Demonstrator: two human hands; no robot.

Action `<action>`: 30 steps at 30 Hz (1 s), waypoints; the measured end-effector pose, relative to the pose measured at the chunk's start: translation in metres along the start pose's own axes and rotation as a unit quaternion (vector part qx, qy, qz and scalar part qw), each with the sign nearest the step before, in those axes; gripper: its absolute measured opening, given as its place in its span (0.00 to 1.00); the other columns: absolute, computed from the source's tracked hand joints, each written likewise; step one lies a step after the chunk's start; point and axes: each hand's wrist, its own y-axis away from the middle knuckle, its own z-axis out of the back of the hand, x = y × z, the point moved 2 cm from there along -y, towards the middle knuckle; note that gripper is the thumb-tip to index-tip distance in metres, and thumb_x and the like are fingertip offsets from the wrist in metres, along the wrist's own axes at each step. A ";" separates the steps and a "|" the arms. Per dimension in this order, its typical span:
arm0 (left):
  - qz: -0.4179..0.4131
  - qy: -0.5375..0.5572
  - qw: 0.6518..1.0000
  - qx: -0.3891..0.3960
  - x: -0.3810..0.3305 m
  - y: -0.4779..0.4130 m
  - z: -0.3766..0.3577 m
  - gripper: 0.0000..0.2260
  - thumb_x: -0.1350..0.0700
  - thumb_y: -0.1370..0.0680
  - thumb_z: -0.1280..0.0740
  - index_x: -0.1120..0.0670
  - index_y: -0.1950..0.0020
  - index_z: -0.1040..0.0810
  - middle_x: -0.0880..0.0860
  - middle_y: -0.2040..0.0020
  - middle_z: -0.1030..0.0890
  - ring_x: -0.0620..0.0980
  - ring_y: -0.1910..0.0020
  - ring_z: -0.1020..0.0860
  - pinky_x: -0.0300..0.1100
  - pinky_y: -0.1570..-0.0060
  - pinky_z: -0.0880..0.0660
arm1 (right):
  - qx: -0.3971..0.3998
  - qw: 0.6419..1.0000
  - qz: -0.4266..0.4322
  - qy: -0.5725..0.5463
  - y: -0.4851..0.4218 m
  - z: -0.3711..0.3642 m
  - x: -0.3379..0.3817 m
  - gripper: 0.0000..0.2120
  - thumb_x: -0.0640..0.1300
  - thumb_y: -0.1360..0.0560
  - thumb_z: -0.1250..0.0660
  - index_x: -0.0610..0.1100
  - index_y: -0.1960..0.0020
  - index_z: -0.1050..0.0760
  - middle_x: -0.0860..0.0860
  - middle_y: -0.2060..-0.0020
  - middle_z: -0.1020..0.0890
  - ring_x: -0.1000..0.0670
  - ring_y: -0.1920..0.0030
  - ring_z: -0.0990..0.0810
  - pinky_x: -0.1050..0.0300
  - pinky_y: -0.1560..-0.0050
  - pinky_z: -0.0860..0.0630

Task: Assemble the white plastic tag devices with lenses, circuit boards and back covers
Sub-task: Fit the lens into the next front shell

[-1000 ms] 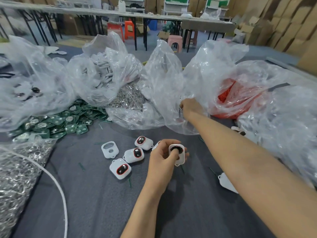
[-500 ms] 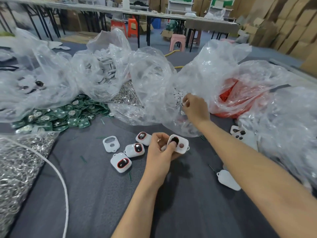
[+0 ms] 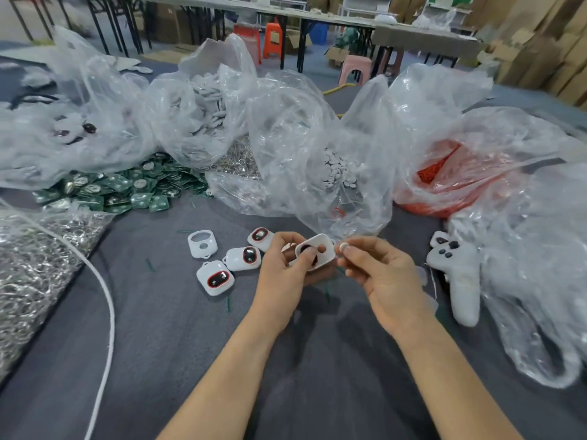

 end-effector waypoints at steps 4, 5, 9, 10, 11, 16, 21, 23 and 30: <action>-0.018 -0.046 0.999 -0.002 0.003 0.002 0.000 0.06 0.69 0.22 0.37 0.59 0.51 0.27 0.61 0.53 0.18 0.54 0.53 0.17 0.45 0.58 0.19 | -0.008 0.997 0.020 0.073 -0.001 0.006 -0.007 0.03 0.33 0.29 0.29 0.39 0.57 0.20 0.51 0.65 0.16 0.56 0.63 0.19 0.66 0.64 0.25; -0.023 -0.069 0.997 -0.002 0.003 0.002 0.001 0.06 0.68 0.22 0.36 0.58 0.51 0.26 0.60 0.53 0.18 0.53 0.53 0.18 0.45 0.56 0.19 | -0.013 0.996 0.024 0.087 -0.001 0.007 -0.008 0.03 0.33 0.28 0.29 0.39 0.57 0.20 0.52 0.65 0.16 0.57 0.63 0.19 0.67 0.64 0.25; -0.056 -0.192 0.980 -0.004 0.005 0.004 0.002 0.04 0.65 0.22 0.34 0.56 0.51 0.23 0.53 0.56 0.17 0.48 0.55 0.18 0.45 0.54 0.20 | -0.003 0.994 0.020 0.110 0.000 0.006 -0.013 0.03 0.34 0.28 0.29 0.40 0.58 0.20 0.52 0.63 0.15 0.57 0.61 0.18 0.67 0.62 0.24; -0.062 -0.209 0.976 -0.003 0.005 0.004 0.003 0.04 0.64 0.23 0.34 0.56 0.51 0.23 0.50 0.58 0.17 0.46 0.56 0.19 0.44 0.54 0.20 | -0.004 0.993 0.019 0.116 0.000 0.006 -0.013 0.02 0.34 0.28 0.29 0.40 0.58 0.20 0.52 0.63 0.15 0.57 0.61 0.18 0.67 0.62 0.24; -0.066 -0.217 0.974 -0.001 0.005 0.005 0.002 0.04 0.65 0.23 0.34 0.56 0.52 0.23 0.48 0.59 0.18 0.44 0.58 0.19 0.42 0.56 0.21 | -0.007 0.992 0.020 0.124 0.000 0.006 -0.014 0.02 0.34 0.28 0.29 0.40 0.58 0.20 0.51 0.64 0.15 0.57 0.61 0.18 0.66 0.62 0.24; -0.065 -0.214 0.974 0.017 0.002 0.006 0.001 0.04 0.66 0.23 0.35 0.59 0.51 0.24 0.53 0.56 0.19 0.49 0.55 0.20 0.48 0.53 0.19 | -0.027 0.987 0.024 0.156 -0.001 0.007 -0.014 0.04 0.36 0.29 0.28 0.44 0.60 0.20 0.50 0.60 0.15 0.53 0.59 0.18 0.60 0.59 0.22; -0.067 -0.210 0.975 0.024 0.001 0.007 0.000 0.04 0.67 0.23 0.35 0.59 0.51 0.24 0.55 0.55 0.18 0.53 0.54 0.19 0.52 0.50 0.20 | -0.025 0.983 0.035 0.180 0.000 0.006 -0.013 0.05 0.37 0.29 0.27 0.44 0.61 0.20 0.51 0.62 0.15 0.54 0.63 0.17 0.59 0.61 0.20; -0.060 -0.194 0.979 0.029 0.003 0.007 0.000 0.04 0.67 0.23 0.35 0.59 0.52 0.24 0.54 0.56 0.18 0.52 0.54 0.19 0.47 0.52 0.19 | -0.025 0.978 0.040 0.202 0.000 0.006 -0.013 0.05 0.38 0.29 0.27 0.45 0.60 0.20 0.50 0.64 0.16 0.52 0.61 0.17 0.57 0.57 0.20; -0.059 -0.194 0.978 0.042 0.003 0.009 -0.001 0.07 0.67 0.23 0.35 0.56 0.52 0.23 0.57 0.53 0.18 0.58 0.49 0.19 0.57 0.48 0.21 | 0.008 0.991 0.005 0.131 -0.003 0.008 -0.012 0.12 0.34 0.29 0.28 0.47 0.53 0.26 0.47 0.65 0.16 0.50 0.63 0.17 0.58 0.62 0.22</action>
